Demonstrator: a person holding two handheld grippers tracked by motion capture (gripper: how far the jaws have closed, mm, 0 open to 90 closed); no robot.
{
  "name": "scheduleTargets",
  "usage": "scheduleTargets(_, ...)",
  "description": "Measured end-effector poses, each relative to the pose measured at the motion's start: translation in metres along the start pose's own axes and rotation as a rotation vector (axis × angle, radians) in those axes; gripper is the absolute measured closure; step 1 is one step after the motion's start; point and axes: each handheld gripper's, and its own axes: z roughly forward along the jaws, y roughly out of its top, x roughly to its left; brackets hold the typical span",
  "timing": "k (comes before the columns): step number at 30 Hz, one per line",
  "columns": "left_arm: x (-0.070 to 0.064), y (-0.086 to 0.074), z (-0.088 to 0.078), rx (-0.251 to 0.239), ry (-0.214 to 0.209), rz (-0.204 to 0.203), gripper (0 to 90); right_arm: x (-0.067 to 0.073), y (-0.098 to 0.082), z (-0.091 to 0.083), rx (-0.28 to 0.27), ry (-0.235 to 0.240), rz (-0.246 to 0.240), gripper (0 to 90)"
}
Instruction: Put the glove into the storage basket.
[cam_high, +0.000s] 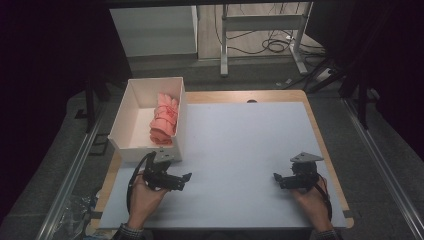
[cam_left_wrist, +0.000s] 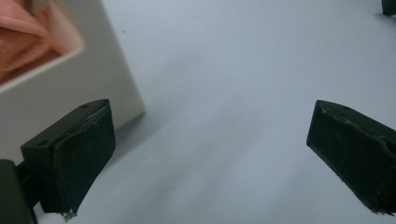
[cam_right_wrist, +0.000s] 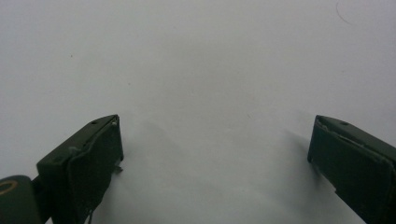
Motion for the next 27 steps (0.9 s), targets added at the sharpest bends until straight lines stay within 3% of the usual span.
scheduleTargets(12,-0.017,-0.011,0.038,0.028,-0.020,0.040,1.6,0.000,0.000,0.000,0.000,0.000,0.000,3.7)
scheduleTargets(24,-0.022,-0.026,0.064,0.072,-0.011,0.068,0.9,0.000,0.000,0.000,0.000,0.000,0.000,3.7)
scheduleTargets(27,-0.021,-0.026,0.065,0.070,-0.016,0.053,0.1,0.000,0.000,0.000,-0.001,0.000,0.000,3.7)
